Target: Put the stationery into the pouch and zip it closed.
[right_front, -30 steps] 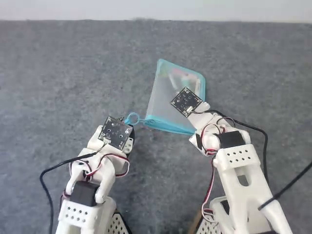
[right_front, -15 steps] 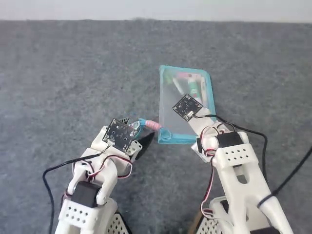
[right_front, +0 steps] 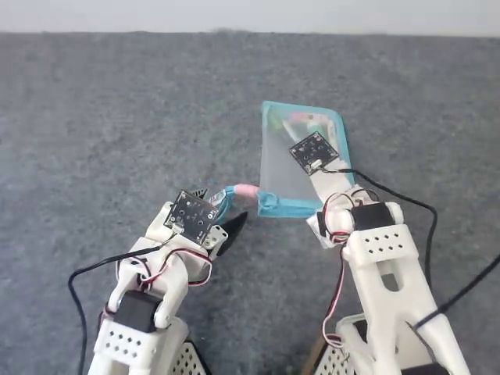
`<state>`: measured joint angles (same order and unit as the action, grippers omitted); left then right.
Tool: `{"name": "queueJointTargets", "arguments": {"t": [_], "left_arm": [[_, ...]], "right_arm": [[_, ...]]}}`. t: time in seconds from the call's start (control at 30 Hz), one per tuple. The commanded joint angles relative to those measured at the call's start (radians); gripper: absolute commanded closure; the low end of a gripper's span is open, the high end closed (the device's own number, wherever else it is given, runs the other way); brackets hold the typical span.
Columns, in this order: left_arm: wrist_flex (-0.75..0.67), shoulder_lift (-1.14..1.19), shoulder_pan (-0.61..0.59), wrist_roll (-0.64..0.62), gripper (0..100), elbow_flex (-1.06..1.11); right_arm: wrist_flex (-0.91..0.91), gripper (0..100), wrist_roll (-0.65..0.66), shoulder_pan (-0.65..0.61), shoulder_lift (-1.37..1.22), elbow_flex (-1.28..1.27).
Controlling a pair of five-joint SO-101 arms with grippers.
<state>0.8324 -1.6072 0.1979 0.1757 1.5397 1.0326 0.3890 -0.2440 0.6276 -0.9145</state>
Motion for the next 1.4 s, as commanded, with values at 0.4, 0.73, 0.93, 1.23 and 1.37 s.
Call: {"name": "queueJointTargets", "arguments": {"t": [0.4, 0.73, 0.93, 1.23, 1.37], "left_arm": [[-0.032, -0.005, -0.21, -0.008, 72, -0.082], [-0.21, -0.003, -0.356, -0.13, 72, -0.019], [-0.212, -0.003, -0.356, -0.132, 72, -0.018], [-0.213, -0.003, -0.362, -0.453, 72, -0.018], [-0.215, -0.003, -0.362, -0.595, 72, 0.016]], "right_arm": [[-0.002, 71.2, -0.066, -0.188, 0.016, 0.064], [-0.001, 82.8, -0.126, -0.013, 0.182, 0.078], [-0.001, 93.5, -0.16, 0.124, 0.452, -0.068], [-0.01, 93.5, -0.043, 0.254, 0.8, -0.371], [0.001, 93.5, -0.018, 0.312, 0.952, -0.509]]}}
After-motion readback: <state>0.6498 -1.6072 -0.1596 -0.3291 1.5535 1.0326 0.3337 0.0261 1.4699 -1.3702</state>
